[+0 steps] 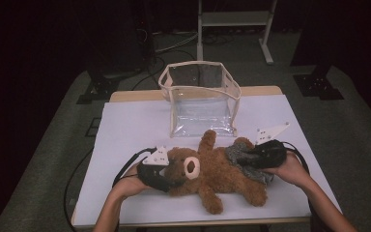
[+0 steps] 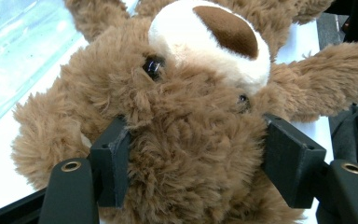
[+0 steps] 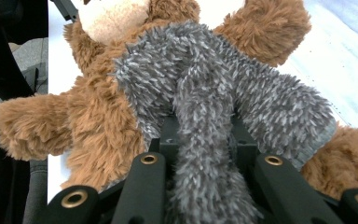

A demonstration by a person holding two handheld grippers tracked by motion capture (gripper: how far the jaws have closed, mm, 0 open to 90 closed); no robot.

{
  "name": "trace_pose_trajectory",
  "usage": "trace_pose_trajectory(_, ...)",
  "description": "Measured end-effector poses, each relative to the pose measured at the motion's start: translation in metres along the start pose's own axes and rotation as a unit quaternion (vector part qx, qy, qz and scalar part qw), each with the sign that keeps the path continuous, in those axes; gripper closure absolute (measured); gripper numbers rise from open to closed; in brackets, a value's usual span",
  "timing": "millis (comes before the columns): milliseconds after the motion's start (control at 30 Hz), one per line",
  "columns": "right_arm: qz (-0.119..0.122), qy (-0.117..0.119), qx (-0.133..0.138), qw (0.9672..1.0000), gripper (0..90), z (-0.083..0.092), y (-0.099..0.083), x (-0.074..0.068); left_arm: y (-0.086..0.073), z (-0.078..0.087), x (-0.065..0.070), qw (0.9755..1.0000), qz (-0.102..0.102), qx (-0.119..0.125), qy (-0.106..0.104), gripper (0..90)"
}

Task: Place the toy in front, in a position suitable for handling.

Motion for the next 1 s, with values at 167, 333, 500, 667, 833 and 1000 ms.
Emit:
trace_pose_trajectory(167,0.003,-0.008,0.003,1.0,72.4,0.004,0.0,0.002,0.005,-0.004,0.003,1.0,-0.001,0.005,-0.006,31.9)
trace_pose_trajectory(333,0.015,-0.016,0.008,0.9997,72.7,0.012,0.01,-0.001,0.011,-0.01,0.008,0.9999,-0.011,0.005,-0.013,31.9)
trace_pose_trajectory(500,0.039,-0.007,0.017,0.9991,72.8,0.013,0.028,-0.014,0.016,-0.012,0.008,0.9996,-0.011,0.017,-0.021,33.3)
trace_pose_trajectory(667,0.075,0.008,0.005,0.9971,72.8,0.0,0.045,-0.03,0.019,-0.015,0.009,0.9996,-0.017,0.012,-0.021,33.3)
trace_pose_trajectory(833,0.098,0.029,-0.009,0.9947,72.7,-0.016,0.06,-0.045,0.019,-0.016,0.011,0.9995,-0.022,0.009,-0.02,33.4)
trace_pose_trajectory(1000,0.1,0.055,-0.015,0.9933,72.7,-0.031,0.071,-0.055,0.015,-0.016,0.012,0.9997,-0.021,0.002,-0.013,33.4)
Point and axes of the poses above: each handheld gripper's, and its own axes: z roughly backward along the jaws, y roughly out of its top, x roughly to its right, the point moved 5 cm from there along -z, roughly forward along the jaws, and after that the axes turned 14 degrees about -y, right-handed, at the moved point
